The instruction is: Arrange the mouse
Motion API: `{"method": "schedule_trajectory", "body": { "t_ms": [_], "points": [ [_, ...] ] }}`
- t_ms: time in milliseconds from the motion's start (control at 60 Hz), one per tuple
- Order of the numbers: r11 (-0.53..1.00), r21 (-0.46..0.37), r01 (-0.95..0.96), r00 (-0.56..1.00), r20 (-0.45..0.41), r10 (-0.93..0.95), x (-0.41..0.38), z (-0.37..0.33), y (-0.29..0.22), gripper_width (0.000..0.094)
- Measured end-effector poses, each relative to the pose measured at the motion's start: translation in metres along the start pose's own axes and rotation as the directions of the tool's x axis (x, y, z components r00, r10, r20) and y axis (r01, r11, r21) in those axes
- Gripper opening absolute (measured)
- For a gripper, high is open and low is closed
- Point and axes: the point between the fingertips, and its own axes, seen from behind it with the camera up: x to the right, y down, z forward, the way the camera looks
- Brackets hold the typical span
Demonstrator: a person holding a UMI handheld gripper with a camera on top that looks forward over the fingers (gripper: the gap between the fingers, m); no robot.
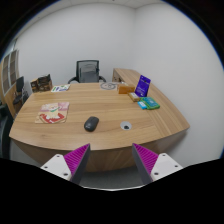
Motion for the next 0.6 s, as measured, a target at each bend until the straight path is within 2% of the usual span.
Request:
{"method": "schedule_trajectory", "body": {
  "t_ms": [417,600],
  "points": [
    [0.999,0.005,0.034,0.993,0.116,-0.035,-0.066,0.026,0.015,0.0867],
    [0.999,0.009,0.035,0.989,0.141,-0.036,-0.082,0.044,0.02,0.0865]
  ]
}}
